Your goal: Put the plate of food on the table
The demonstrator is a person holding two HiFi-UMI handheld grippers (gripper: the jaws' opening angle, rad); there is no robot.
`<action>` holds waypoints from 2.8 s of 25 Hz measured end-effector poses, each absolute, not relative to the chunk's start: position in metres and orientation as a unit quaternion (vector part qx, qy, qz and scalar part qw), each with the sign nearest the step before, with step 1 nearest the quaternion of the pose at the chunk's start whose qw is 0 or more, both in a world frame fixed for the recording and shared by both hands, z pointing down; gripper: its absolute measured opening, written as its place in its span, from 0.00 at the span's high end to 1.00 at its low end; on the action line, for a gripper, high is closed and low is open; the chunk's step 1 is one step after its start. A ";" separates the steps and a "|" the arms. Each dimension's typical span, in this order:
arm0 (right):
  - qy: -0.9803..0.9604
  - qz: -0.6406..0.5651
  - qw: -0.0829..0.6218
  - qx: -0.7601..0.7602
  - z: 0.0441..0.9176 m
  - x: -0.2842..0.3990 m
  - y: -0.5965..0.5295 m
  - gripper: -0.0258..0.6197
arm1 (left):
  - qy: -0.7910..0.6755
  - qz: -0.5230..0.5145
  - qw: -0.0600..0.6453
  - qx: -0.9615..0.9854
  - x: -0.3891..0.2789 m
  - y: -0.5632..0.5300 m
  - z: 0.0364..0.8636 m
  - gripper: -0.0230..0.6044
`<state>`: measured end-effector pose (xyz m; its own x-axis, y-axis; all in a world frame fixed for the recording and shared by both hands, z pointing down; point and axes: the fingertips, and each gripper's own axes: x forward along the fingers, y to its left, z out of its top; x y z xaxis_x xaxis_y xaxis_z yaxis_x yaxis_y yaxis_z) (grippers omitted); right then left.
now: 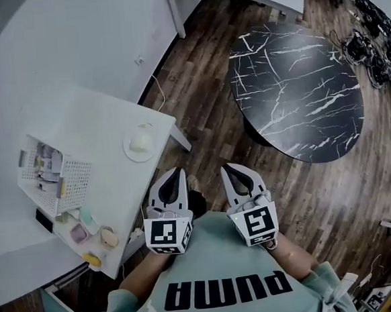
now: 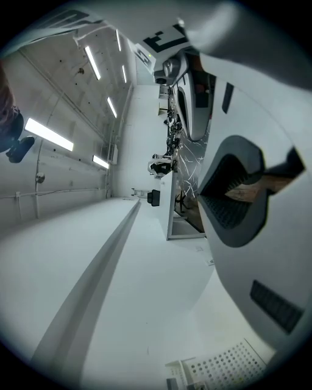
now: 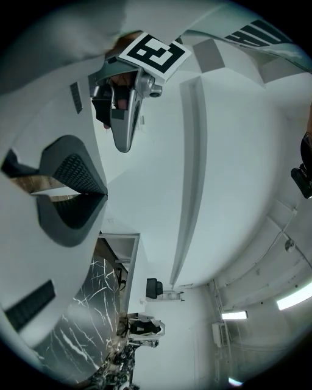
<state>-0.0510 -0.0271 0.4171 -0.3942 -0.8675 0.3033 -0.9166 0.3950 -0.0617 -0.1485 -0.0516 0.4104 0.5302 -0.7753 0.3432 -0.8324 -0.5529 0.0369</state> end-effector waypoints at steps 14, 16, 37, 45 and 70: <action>-0.827 0.114 0.156 0.528 0.422 -0.123 -0.135 0.95 | -0.486 0.116 0.149 0.853 -0.233 -0.156 0.420 0.95; -0.827 0.116 0.165 0.525 0.424 -0.131 -0.146 0.95 | -0.488 0.111 0.158 0.851 -0.243 -0.163 0.423 0.95; -0.852 0.154 0.218 0.450 0.479 -0.198 -0.215 0.95 | -0.553 0.107 0.257 0.785 -0.355 -0.206 0.489 0.95; -0.860 0.165 0.243 0.416 0.507 -0.212 -0.231 0.95 | -0.574 0.137 0.300 0.749 -0.374 -0.207 0.527 0.95; -0.826 0.357 0.259 0.351 0.598 -0.243 -0.238 0.91 | -0.512 0.137 0.466 0.709 -0.396 -0.207 0.616 0.79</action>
